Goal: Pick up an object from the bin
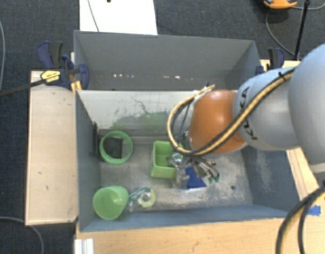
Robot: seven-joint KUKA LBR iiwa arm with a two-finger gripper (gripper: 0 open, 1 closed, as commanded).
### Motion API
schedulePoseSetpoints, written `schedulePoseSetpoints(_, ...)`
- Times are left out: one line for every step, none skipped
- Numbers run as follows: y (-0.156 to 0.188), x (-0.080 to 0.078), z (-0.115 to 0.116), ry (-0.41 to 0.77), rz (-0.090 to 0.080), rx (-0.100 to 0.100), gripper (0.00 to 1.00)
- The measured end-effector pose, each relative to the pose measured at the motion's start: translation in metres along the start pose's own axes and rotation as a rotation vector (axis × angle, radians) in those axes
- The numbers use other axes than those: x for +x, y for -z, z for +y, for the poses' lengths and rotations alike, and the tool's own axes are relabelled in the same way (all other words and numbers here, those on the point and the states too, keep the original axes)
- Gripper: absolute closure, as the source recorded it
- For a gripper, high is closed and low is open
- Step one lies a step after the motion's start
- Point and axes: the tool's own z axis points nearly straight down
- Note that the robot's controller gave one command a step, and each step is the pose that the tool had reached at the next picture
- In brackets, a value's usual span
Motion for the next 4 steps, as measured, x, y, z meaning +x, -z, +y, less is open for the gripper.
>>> schedulePoseSetpoints(0.017,0.002,0.000,0.000,0.009,-0.001,1.00)
schedulePoseSetpoints(0.041,0.001,0.000,-0.001,0.007,0.000,1.00)
schedulePoseSetpoints(0.061,0.000,0.000,-0.002,0.001,0.000,1.00)
schedulePoseSetpoints(0.069,-0.001,0.000,-0.003,-0.002,0.001,1.00)
